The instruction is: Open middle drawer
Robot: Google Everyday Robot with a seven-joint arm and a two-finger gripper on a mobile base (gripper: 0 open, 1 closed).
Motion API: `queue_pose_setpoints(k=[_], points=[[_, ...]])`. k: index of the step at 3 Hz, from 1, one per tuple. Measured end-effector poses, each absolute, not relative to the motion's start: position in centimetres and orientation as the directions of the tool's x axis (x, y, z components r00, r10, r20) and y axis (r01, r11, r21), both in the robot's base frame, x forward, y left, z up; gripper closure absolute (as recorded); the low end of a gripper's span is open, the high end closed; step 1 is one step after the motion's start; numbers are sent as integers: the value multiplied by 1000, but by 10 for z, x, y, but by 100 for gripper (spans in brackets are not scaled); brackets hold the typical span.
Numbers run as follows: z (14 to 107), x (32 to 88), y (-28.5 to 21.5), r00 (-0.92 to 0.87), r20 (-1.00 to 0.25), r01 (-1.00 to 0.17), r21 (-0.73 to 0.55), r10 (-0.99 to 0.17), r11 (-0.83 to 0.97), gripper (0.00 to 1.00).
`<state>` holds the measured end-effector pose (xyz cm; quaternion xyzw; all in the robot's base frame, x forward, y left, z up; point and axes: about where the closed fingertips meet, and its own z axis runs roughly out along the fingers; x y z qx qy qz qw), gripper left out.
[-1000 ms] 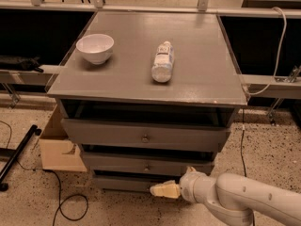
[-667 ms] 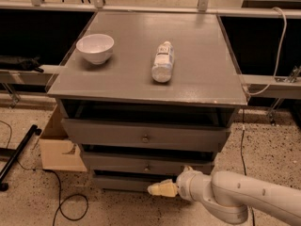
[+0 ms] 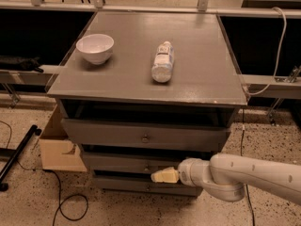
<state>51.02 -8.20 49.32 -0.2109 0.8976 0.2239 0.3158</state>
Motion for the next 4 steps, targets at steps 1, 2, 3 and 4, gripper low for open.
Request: queue_pose_setpoints(k=[1,2,3,4], points=[[493,510,-82,-712,-661,-520,269,-237,811,0],[491,508,-81,-712,-675,-514,310,-196,800,0],[481,500,-73,-716,-687,-507,393,-122,767,0],[475,490,-71,-707,-706,-496,442,-51,748,0]])
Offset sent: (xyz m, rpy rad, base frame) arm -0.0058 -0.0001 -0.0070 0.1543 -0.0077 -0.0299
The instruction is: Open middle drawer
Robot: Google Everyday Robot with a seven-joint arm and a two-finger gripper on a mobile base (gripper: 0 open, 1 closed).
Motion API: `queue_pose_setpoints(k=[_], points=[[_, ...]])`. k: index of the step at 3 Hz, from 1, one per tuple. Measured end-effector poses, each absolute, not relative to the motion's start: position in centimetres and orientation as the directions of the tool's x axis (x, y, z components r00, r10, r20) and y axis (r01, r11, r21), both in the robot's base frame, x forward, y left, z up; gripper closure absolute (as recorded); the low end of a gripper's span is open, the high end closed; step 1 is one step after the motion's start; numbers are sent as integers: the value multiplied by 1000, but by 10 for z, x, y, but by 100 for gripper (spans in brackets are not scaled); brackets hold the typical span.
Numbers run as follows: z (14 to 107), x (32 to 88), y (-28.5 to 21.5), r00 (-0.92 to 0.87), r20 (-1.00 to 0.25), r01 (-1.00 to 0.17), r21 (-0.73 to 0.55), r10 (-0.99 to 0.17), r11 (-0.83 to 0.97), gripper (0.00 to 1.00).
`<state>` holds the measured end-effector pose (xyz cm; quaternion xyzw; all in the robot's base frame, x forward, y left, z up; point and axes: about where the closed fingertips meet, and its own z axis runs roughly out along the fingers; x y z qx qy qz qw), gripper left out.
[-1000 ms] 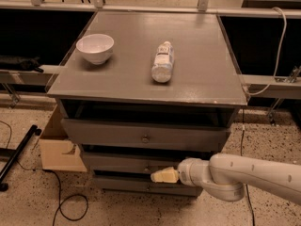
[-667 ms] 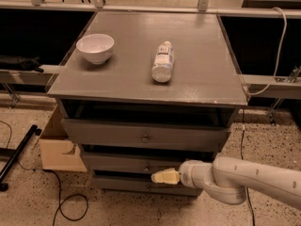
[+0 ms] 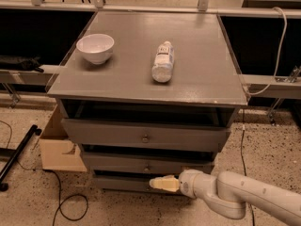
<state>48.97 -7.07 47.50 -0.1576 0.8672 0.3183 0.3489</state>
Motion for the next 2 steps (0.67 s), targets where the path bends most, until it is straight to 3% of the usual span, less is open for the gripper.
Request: queue_pose_setpoints(k=[2], points=[[475,490,-67,-664,-748,-506,434,-16,745,0]])
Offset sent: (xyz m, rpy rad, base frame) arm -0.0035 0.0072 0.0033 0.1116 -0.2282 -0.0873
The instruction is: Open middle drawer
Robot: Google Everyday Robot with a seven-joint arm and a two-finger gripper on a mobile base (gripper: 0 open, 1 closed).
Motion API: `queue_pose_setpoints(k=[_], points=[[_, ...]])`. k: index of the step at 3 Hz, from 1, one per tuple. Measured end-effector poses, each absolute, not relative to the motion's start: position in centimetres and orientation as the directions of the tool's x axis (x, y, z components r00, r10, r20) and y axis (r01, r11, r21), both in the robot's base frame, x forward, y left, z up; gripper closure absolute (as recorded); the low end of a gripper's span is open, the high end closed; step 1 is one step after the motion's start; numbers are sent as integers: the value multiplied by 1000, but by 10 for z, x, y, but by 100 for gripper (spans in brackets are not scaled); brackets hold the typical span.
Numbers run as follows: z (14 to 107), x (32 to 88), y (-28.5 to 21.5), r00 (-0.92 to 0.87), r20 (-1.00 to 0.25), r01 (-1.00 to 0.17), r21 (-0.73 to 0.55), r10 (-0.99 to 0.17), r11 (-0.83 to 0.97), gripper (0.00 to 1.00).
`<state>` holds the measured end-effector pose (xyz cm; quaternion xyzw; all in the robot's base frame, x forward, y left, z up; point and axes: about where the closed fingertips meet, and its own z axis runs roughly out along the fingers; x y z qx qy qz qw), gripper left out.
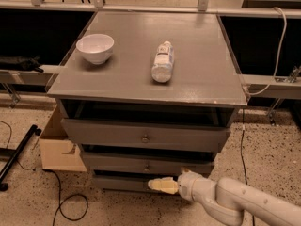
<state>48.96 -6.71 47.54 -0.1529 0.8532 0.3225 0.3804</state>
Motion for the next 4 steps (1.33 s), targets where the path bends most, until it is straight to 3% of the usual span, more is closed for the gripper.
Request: queue_pose_setpoints(k=[1,2,4], points=[[481,493,-66,-564,-822,-521,431,82,737,0],[467,484,-57,-580,-801,-498,494,150,712,0],[478,490,-58,-535,-834,-524,454,136,721,0]])
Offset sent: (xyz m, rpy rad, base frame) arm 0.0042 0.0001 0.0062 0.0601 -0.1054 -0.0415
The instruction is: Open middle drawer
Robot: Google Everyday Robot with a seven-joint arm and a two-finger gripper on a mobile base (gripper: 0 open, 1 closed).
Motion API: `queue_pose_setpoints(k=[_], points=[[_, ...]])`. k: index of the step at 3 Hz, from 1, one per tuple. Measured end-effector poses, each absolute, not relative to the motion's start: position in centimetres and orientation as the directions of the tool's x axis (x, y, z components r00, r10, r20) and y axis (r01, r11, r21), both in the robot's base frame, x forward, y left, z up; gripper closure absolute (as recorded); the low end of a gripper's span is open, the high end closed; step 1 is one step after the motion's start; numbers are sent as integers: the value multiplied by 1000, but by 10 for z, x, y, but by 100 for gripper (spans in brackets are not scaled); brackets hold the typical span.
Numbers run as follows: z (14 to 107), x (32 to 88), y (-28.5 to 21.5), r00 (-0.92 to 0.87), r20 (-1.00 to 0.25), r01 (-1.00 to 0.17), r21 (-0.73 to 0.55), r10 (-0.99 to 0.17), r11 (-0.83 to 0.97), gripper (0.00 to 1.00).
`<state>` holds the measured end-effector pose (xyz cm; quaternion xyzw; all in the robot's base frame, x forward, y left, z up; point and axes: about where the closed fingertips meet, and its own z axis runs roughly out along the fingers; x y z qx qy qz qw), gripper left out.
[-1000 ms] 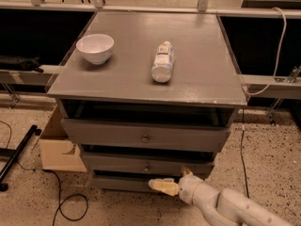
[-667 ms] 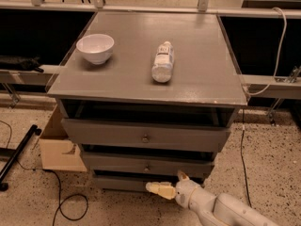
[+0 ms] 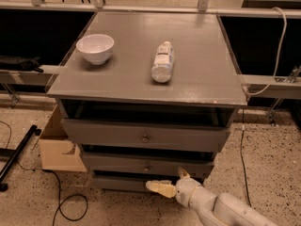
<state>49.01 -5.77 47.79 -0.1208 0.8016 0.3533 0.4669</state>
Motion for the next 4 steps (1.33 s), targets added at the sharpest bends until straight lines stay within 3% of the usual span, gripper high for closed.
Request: queue_pose_setpoints(k=[2,4], points=[[502,498,-65,-338,-933,-562,306,124,769,0],[505,504,-57,-348,-935,-614,281,66,738,0]])
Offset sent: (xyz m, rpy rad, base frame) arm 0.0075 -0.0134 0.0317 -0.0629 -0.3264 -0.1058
